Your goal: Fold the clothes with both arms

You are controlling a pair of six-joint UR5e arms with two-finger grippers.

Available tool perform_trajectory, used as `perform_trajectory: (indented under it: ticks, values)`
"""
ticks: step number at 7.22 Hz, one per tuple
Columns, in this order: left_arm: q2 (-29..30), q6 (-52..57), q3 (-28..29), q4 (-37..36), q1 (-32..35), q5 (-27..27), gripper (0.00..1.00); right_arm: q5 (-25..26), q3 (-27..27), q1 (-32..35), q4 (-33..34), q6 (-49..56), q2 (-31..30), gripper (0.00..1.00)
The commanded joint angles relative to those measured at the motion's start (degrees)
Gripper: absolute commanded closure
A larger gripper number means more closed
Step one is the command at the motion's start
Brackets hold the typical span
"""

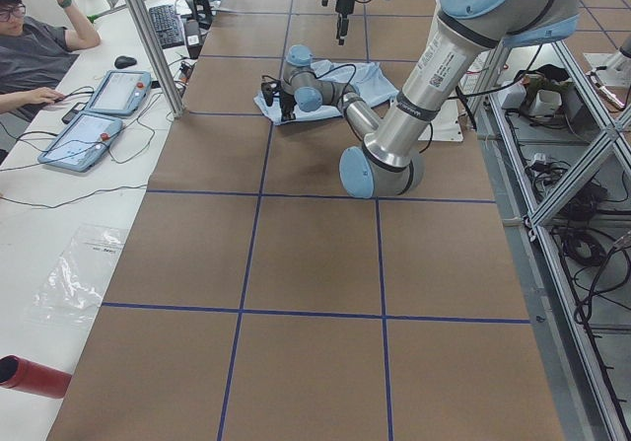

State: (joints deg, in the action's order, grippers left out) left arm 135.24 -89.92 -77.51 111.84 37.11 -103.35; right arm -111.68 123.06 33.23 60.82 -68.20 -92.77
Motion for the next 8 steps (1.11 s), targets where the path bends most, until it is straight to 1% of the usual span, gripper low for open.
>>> perform_trajectory:
  ticks: [1, 2, 3, 4, 6, 7, 8]
  values:
    - [10.8, 2.2, 15.9, 4.2, 3.2, 3.9, 1.0, 0.1, -0.4, 0.4, 0.0, 0.0, 0.4, 0.0]
    - [11.3, 3.4, 20.3, 9.7, 3.4, 7.0, 1.0, 0.1, -0.6, 0.6, 0.0, 0.0, 0.5, 0.0]
    - [12.0, 3.7, 26.2, 17.7, 3.8, 10.6, 1.0, 0.1, -1.0, 1.0, 0.0, 0.0, 0.7, 0.0]
    - [12.1, 6.2, 28.3, 19.6, 4.7, 11.4, 1.0, 0.1, -2.0, 1.2, 0.0, 0.0, 2.1, 0.0]
    - [12.1, 6.3, 28.7, 20.9, 5.1, 11.5, 1.0, 0.2, -3.0, 1.3, 0.0, 0.0, 3.2, 0.0]
    - [11.8, 6.5, 28.7, 21.8, 5.2, 11.5, 0.58, 0.2, -3.3, 1.4, 0.1, 0.0, 3.9, 0.0]
    - [11.9, 6.9, 28.4, 21.9, 5.5, 11.3, 0.01, 0.4, -4.7, 1.4, 0.3, 0.0, 5.7, 0.0]
